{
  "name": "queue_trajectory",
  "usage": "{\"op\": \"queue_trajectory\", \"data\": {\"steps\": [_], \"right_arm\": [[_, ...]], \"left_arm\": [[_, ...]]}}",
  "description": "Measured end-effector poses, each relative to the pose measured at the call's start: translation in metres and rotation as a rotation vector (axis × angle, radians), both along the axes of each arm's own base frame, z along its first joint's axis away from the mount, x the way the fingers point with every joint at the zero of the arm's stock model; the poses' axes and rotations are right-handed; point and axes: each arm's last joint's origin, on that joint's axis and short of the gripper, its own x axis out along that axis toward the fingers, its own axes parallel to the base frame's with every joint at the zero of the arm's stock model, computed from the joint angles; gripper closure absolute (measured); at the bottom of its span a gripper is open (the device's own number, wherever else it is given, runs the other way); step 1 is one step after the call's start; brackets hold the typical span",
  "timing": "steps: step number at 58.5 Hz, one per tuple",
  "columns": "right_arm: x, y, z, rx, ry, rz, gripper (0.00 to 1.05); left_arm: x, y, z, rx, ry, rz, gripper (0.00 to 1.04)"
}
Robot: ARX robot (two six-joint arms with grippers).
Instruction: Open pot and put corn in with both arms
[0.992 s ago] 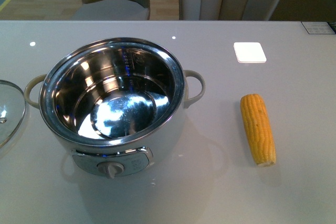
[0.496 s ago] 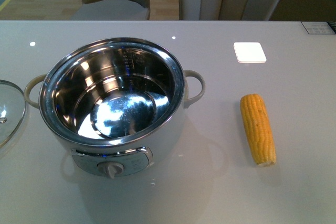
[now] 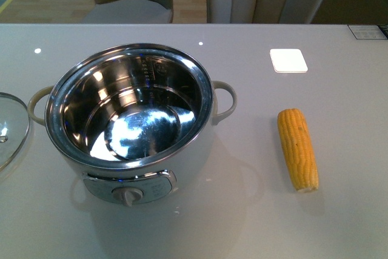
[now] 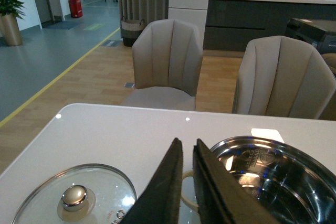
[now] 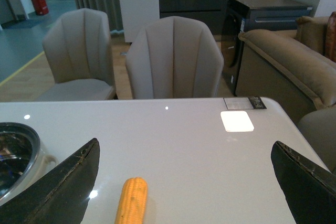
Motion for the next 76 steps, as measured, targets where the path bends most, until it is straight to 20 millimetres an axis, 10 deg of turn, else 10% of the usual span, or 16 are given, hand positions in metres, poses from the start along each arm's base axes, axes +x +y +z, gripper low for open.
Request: {"op": "queue_trajectory", "data": {"steps": [28,36,45,76], "right_arm": [[0.0,0.0,0.0,0.0,0.0,0.0,0.09],[0.001,0.0,-0.001,0.008,0.038,-0.019,0.09],[0.014,-0.001,-0.008,0.081,0.663,-0.17,0.09],[0.132,0.039,-0.082,-0.031,0.933,0.086,0.09]], "left_arm": [[0.0,0.0,0.0,0.001,0.001,0.0,0.06],[0.0,0.0,0.0,0.002,0.001,0.0,0.07],[0.0,0.0,0.0,0.002,0.0,0.0,0.07],[0.0,0.0,0.0,0.002,0.0,0.0,0.07]]}}
